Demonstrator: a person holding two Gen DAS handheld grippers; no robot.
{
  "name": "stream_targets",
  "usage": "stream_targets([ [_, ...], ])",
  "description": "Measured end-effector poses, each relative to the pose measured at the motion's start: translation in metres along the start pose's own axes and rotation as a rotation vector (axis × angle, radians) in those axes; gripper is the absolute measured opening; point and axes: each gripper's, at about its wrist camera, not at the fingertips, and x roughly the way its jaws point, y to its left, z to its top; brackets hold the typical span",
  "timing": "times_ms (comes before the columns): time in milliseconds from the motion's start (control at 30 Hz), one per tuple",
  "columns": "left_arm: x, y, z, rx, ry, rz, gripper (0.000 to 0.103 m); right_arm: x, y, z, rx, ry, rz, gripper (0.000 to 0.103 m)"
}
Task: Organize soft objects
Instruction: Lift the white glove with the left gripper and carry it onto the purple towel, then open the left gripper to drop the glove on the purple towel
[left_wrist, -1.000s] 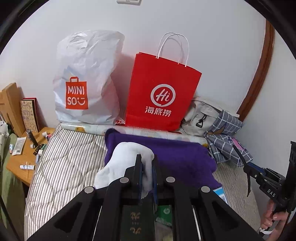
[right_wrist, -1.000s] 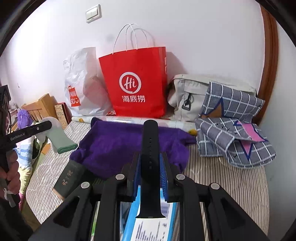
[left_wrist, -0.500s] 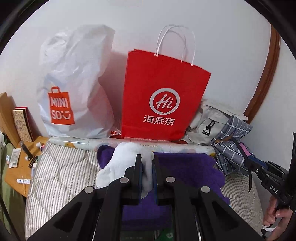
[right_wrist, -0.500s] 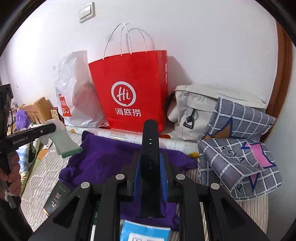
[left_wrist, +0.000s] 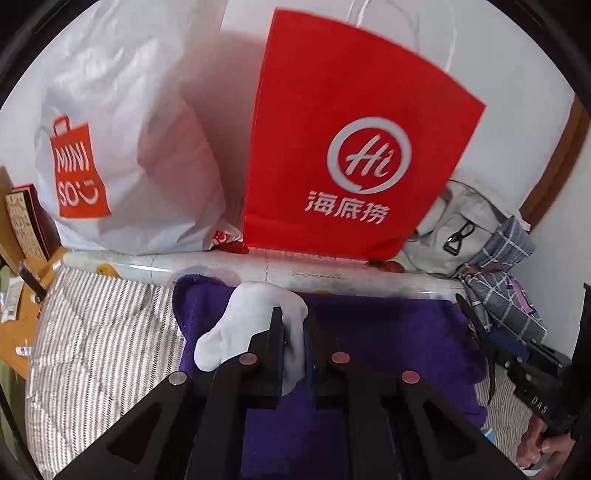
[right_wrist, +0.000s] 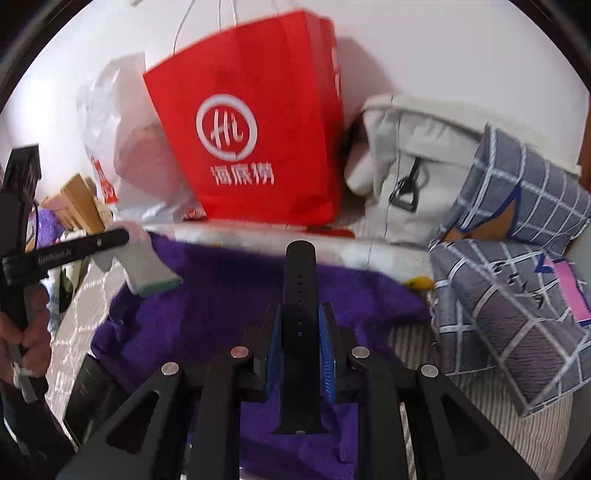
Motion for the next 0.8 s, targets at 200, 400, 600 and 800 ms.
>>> stream_targets([
  [200, 0.02, 0.005, -0.006, -0.012, 0.055, -0.001, 0.009, 0.026, -0.004, -0.01, 0.004, 0.061, 0.004, 0.02],
  [400, 0.037, 0.003, -0.011, 0.0, 0.093, -0.032, 0.01, 0.044, -0.007, -0.011, -0.002, 0.099, -0.016, 0.02],
  [600, 0.05, 0.001, -0.013, 0.001, 0.135, -0.054, 0.011, 0.063, -0.012, -0.015, 0.012, 0.136, -0.016, 0.02],
  [800, 0.053, -0.001, -0.013, -0.001, 0.162, -0.062, 0.046, 0.062, -0.012, -0.015, 0.015, 0.129, -0.009, 0.035],
])
